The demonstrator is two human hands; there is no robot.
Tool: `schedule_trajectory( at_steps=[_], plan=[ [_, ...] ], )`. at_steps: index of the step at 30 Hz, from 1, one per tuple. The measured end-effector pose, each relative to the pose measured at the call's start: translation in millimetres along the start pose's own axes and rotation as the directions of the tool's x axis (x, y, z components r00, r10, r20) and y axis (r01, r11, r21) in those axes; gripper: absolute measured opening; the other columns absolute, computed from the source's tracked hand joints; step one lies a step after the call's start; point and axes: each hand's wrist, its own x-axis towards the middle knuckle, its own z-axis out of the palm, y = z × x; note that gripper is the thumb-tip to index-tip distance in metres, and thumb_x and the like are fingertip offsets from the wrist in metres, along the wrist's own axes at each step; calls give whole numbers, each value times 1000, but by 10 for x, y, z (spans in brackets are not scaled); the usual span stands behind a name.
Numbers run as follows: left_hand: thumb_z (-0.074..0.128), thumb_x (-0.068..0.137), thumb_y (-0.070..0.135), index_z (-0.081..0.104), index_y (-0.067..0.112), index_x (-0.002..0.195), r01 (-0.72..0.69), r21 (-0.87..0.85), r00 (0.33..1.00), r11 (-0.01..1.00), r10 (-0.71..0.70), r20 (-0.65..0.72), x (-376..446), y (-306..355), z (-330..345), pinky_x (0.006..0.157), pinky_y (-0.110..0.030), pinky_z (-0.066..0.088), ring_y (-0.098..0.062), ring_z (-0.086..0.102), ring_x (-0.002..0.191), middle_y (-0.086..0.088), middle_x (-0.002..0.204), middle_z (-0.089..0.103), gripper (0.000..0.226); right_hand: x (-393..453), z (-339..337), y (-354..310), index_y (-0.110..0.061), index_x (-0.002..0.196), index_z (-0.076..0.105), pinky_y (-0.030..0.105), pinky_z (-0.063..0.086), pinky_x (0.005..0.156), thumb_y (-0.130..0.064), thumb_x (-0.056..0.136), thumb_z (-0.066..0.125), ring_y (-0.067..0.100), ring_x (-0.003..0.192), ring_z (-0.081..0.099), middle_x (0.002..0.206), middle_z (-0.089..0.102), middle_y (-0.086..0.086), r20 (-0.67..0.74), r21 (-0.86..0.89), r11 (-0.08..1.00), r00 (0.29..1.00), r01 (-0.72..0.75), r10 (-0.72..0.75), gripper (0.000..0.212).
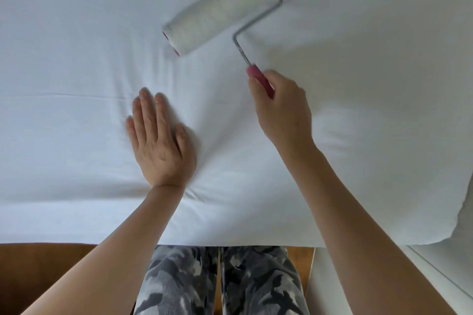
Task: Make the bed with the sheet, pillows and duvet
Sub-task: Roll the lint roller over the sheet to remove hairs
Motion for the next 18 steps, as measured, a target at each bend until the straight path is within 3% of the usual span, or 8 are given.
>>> schedule_trajectory(
  at_steps=[4,6,9,12,14,18],
  plan=[
    [32,97,24,29,6,150,6,4,1000,1000,-6,28,-11,-7,-36,121,-39,7,-29,18,147,-16,157,25,56,-655,-192,600,-36,76,56,26,30,49,-46,96,48,8,49,40,55,50,-20,20,-10,998,998,-61,61,24],
    [31,97,24,29,6,150,13,-3,999,1000,-13,43,1,1,-67,121,-39,6,-28,17,147,-16,157,24,56,-979,-329,845,-32,90,65,22,31,45,-42,95,50,9,43,41,53,51,-18,40,-8,996,996,-85,85,18],
    [33,97,21,27,6,151,12,-55,997,998,-7,78,32,-22,-139,121,-37,4,-25,15,147,-14,158,22,57,-1394,-547,1042,-28,96,69,19,30,40,-29,94,56,8,38,39,49,49,-11,75,-16,988,985,-157,158,14],
    [34,98,22,27,4,150,-61,-94,993,994,70,92,88,-213,-248,121,-36,3,-28,14,147,-16,158,22,56,-1717,-725,1049,-59,90,63,19,35,41,-26,87,60,8,38,43,51,56,-6,81,-20,977,973,-213,214,33],
    [35,98,22,27,3,150,-41,-78,997,996,47,69,189,-417,-317,121,-35,0,-32,15,147,-18,157,21,56,-1847,-766,999,-73,88,53,15,36,42,-27,82,58,6,38,47,52,58,-7,86,-65,970,967,-235,240,47],
    [33,99,28,25,7,152,72,-3,997,997,-72,42,456,-875,-389,120,-37,-2,-34,14,147,-19,158,18,58,-1843,-564,806,-68,95,54,14,38,43,-29,84,59,6,42,53,55,61,-11,159,-159,965,959,-207,232,41]
  ],
)
